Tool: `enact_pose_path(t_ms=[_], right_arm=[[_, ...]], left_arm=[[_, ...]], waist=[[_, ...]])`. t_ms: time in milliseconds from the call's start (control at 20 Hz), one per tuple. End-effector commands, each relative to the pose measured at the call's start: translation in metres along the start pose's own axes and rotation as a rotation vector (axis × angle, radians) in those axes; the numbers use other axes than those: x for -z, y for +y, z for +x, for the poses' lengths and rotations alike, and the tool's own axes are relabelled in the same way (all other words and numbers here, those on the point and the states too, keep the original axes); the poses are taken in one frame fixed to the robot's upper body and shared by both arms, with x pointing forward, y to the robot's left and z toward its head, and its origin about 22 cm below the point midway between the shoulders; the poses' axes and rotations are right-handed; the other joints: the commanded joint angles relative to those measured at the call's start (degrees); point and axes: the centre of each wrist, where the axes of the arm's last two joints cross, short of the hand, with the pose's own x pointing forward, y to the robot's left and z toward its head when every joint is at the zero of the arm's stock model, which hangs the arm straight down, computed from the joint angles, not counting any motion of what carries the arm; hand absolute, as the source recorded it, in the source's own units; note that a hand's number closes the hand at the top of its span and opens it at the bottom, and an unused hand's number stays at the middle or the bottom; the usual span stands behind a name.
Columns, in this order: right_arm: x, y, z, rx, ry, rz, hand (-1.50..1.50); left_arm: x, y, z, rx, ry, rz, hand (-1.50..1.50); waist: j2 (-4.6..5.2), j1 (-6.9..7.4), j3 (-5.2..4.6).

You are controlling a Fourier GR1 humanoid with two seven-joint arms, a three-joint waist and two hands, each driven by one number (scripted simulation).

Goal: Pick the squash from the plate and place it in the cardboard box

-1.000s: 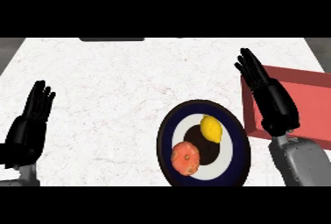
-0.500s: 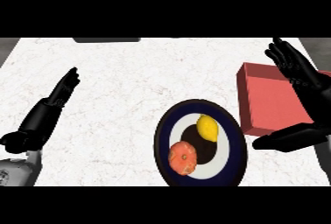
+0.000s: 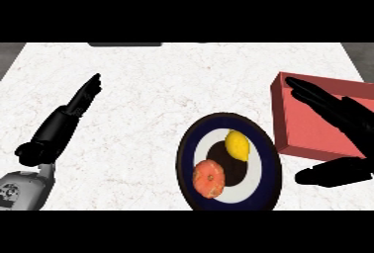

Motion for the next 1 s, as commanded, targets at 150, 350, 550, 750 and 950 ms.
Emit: enact_pose_path(t_ms=[150, 350, 550, 750, 950], right_arm=[[0.018, 0.010, 0.043, -0.272, 0.074, 0.335, -1.50], [0.029, 0.029, 0.084, -0.336, 0.091, 0.433, -1.50], [0.028, 0.048, 0.117, -0.443, 0.157, 0.478, -1.50], [0.053, 0.078, 0.126, -0.481, 0.215, 0.547, -1.50], [0.047, 0.093, 0.133, -0.461, 0.277, 0.579, -1.50]], left_arm=[[0.002, 0.001, -0.008, -0.002, 0.007, -0.007, 0.00], [0.002, 0.000, -0.008, 0.004, 0.005, 0.003, 0.00], [-0.003, 0.003, -0.007, -0.005, -0.004, -0.006, 0.00], [0.021, -0.009, -0.006, 0.003, -0.003, -0.013, 0.00], [0.005, -0.018, -0.010, -0.005, -0.013, -0.018, 0.00]], waist=[[-0.12, 0.03, -0.15], [-0.21, -0.02, -0.11], [-0.30, 0.00, -0.09], [-0.03, 0.12, -0.09], [-0.06, 0.30, -0.03]])
